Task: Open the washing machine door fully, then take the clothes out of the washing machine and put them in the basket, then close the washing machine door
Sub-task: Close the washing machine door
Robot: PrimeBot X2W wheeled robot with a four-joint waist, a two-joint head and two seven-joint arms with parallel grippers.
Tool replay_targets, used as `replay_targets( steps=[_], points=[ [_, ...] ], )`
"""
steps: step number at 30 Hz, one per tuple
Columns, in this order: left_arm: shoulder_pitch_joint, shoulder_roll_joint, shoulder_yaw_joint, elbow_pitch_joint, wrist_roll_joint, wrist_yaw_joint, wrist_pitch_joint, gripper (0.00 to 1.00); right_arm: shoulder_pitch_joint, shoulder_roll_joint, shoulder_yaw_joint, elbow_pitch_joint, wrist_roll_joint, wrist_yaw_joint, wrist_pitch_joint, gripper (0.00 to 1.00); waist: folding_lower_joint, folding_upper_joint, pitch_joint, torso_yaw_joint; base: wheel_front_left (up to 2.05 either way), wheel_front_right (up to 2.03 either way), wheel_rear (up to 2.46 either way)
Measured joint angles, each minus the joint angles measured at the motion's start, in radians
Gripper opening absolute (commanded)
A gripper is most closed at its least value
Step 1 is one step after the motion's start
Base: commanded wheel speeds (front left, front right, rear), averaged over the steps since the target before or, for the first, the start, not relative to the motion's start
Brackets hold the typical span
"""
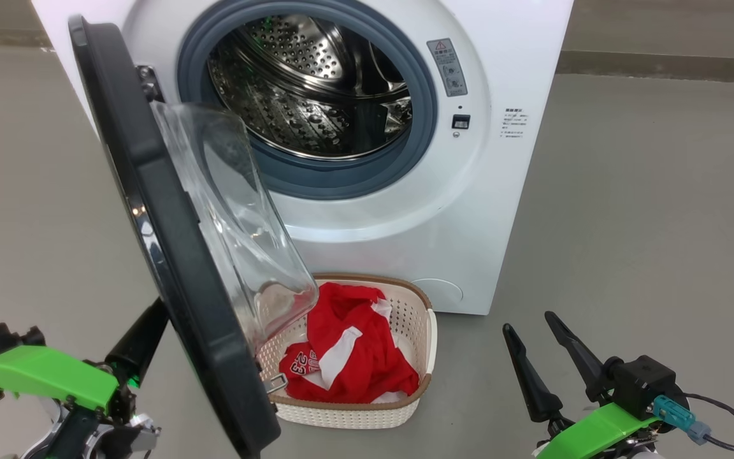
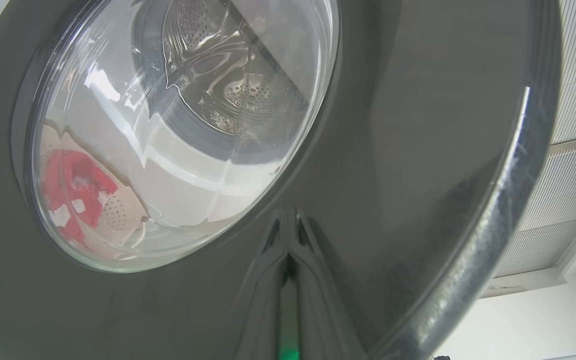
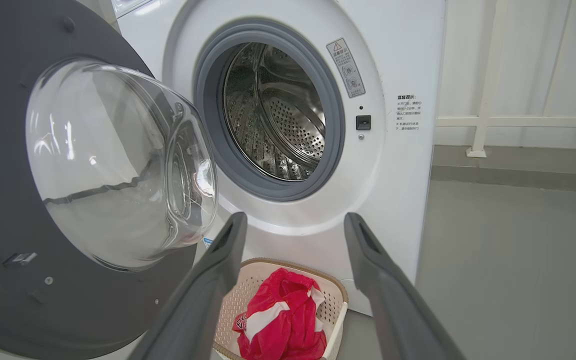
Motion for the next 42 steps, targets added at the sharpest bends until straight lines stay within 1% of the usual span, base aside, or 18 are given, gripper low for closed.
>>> replay_targets(
  steps=[6,8,9,10,11,12,13,17,19,21,25,30,32,35,42],
  points=[
    [0.015,0.000,-0.009,-0.010,-0.003,0.000,-0.012,0.00,-0.003,0.000,-0.001,0.001,0.000,0.000,0.000,1.00,0.0000,0.0000,-0.001,-0.005,0.00,0.00,0.00],
    [0.025,0.008,-0.016,-0.016,0.026,-0.003,-0.038,0.02,-0.003,0.000,-0.001,0.002,0.000,0.000,0.000,1.00,0.0000,0.0000,-0.002,-0.008,0.00,0.00,0.00],
    [0.032,0.016,-0.018,-0.019,0.052,-0.012,-0.061,0.30,-0.003,0.000,-0.001,0.002,0.000,0.000,0.000,1.00,0.0000,0.0000,-0.002,-0.009,0.00,0.00,0.00],
    [0.038,0.025,-0.020,-0.018,0.087,-0.019,-0.086,0.42,-0.003,0.000,-0.001,0.003,0.000,0.000,0.000,1.00,0.0000,0.0000,-0.003,-0.010,0.00,0.00,0.00],
    [0.042,0.030,-0.018,-0.016,0.108,-0.027,-0.107,0.57,-0.003,0.000,-0.002,0.003,0.000,0.000,0.000,1.00,0.0000,0.0000,-0.003,-0.009,0.00,0.00,0.00],
    [0.043,0.030,-0.012,-0.014,0.110,-0.029,-0.125,1.00,-0.003,0.000,-0.003,0.003,0.000,0.000,0.000,1.00,0.0000,0.0000,-0.004,-0.009,0.00,0.00,0.00],
    [0.044,0.030,-0.010,-0.013,0.112,-0.038,-0.141,1.00,-0.003,0.000,-0.003,0.003,0.000,0.000,0.000,1.00,0.0000,0.0000,-0.005,-0.009,0.00,0.00,0.00],
    [0.079,0.047,-0.008,-0.014,0.182,-0.102,-0.216,1.00,-0.003,0.001,-0.005,0.003,0.000,0.000,0.000,1.00,0.0000,0.0000,-0.008,-0.009,0.00,0.00,0.00],
    [0.103,0.079,-0.015,-0.013,0.266,-0.146,-0.276,1.00,-0.003,0.002,-0.006,0.003,0.000,0.000,0.000,1.00,0.0000,0.0000,-0.010,-0.009,0.00,0.00,0.00],
    [0.125,0.104,-0.014,-0.013,0.355,-0.187,-0.362,1.00,-0.003,0.003,-0.006,0.003,0.000,0.000,0.000,1.00,0.0000,0.0000,-0.013,-0.010,0.00,0.00,0.00],
    [0.160,0.134,-0.044,-0.008,0.525,-0.239,-0.514,1.00,-0.003,0.006,-0.006,0.003,0.000,0.000,0.000,1.00,0.0000,0.0000,-0.021,-0.011,0.00,0.00,0.00],
    [0.218,0.187,-0.100,0.027,0.762,-0.245,-0.672,1.00,-0.002,0.007,-0.007,0.004,0.000,0.000,0.000,1.00,0.0000,0.0000,-0.030,-0.014,0.00,0.00,0.00],
    [0.232,0.195,-0.114,0.049,0.826,-0.233,-0.717,1.00,-0.002,0.008,-0.007,0.004,0.000,0.000,0.000,1.00,0.0000,0.0000,-0.033,-0.015,0.00,0.00,0.00],
    [0.247,0.197,-0.125,0.071,0.895,-0.218,-0.756,1.00,-0.002,0.009,-0.007,0.004,-0.002,0.000,0.000,1.00,0.0000,0.0000,-0.037,-0.017,0.00,0.00,0.00],
    [0.276,0.192,-0.137,0.096,1.023,-0.194,-0.776,1.00,0.006,0.010,-0.002,0.004,-0.009,0.000,0.000,1.00,0.0000,0.0000,-0.043,-0.021,0.00,0.00,0.00]
  ],
)
